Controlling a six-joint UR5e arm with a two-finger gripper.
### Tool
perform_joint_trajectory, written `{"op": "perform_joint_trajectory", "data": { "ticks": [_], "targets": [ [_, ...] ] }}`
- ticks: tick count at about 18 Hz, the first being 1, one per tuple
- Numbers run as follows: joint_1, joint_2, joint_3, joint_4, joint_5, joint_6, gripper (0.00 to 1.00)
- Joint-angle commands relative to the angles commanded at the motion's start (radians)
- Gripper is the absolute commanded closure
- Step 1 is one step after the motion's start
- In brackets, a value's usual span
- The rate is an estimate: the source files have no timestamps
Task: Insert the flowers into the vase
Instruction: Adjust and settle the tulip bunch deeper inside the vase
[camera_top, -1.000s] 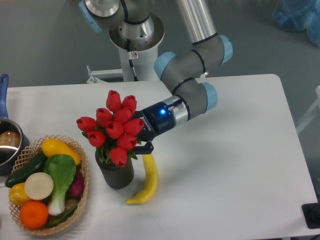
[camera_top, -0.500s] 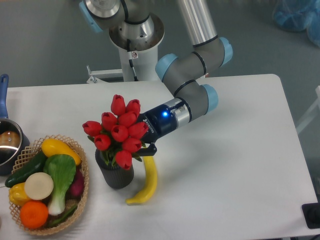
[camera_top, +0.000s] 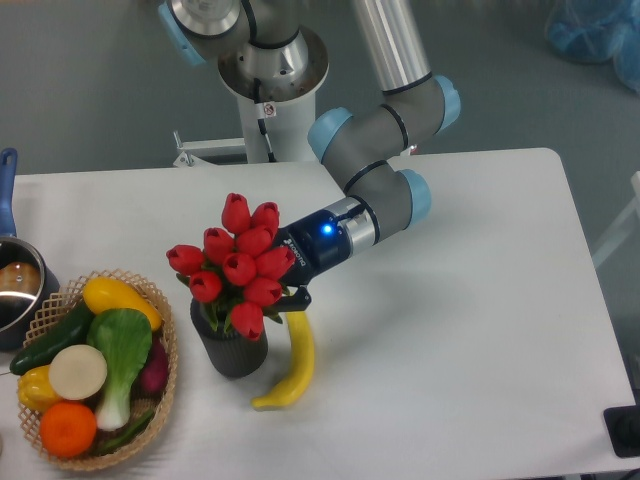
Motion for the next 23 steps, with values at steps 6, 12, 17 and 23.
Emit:
{"op": "perform_joint_trajectory", "data": {
  "ticks": [6,12,17,23],
  "targets": [
    [0.000,-0.011,0.002,0.000,0.000,0.003,0.65],
    [0.000,-0.021,0.002,0.006,0.002,0.005,0.65],
    [-0.002,-0.026,0.000,0.006,0.002,0.026,0.65],
    [-0.002,-0.029,-0.003,0.006,0.023,0.031,0.65]
  ]
}}
